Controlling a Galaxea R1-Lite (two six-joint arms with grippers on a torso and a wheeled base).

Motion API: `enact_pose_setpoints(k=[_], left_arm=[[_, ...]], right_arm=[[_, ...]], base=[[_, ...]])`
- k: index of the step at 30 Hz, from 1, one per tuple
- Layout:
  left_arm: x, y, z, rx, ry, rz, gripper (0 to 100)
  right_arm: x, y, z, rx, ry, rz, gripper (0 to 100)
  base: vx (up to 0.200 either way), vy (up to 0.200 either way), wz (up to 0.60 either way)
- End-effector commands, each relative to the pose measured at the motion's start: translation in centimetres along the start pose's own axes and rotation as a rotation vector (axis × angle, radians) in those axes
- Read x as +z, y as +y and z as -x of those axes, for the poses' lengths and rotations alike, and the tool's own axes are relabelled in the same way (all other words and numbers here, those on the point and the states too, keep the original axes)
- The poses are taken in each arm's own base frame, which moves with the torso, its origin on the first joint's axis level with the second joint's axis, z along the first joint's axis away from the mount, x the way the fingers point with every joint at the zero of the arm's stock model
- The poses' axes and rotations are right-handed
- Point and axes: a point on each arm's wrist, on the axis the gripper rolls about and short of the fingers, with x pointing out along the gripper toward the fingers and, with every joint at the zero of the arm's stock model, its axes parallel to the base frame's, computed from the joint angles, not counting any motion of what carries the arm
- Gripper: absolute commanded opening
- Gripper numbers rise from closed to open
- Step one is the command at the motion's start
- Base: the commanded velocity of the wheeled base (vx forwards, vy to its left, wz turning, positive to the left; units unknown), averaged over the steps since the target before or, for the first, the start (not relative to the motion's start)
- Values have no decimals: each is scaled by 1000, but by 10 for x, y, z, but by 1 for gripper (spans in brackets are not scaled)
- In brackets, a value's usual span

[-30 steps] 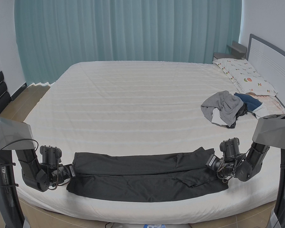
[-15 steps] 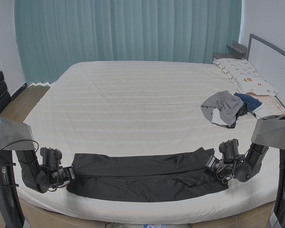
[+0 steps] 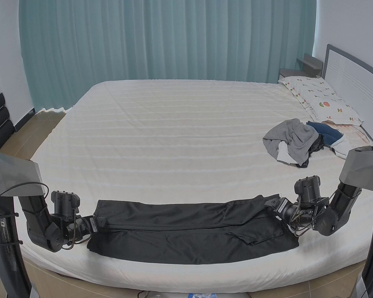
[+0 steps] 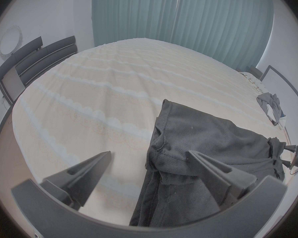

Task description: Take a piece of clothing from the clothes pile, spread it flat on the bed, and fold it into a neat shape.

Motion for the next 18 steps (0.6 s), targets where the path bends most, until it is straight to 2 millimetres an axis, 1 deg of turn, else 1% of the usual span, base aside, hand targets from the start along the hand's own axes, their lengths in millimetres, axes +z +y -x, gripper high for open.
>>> enact_pose_setpoints(k=[1, 3, 5, 9, 13, 14, 17, 18], left_arm=[[19, 1, 16, -23, -76, 29, 100], [21, 1, 18, -38, -82, 30, 100], [22, 0, 20, -52, -84, 34, 100], [20, 1, 18, -50, -73, 33, 100], [19, 1, 17, -48, -69, 33, 100], [19, 1, 17, -49, -70, 33, 100], [20, 1, 17, -49, -72, 33, 100], [20, 1, 17, -50, -73, 33, 100]], right_arm=[[2, 3, 44, 98, 50, -92, 100], [4, 0, 45, 98, 52, -132, 100], [9, -1, 42, 94, 41, -146, 100], [17, 6, 35, 125, 18, -148, 100], [13, 8, 9, 98, 35, -130, 100], [11, 7, 0, 87, 40, -111, 100], [10, 4, -14, 68, 42, -89, 100], [8, 2, -24, 51, 41, -73, 100]], base=[[0, 0, 0], [0, 0, 0], [0, 0, 0], [0, 0, 0], [0, 0, 0], [0, 0, 0], [0, 0, 0], [0, 0, 0]])
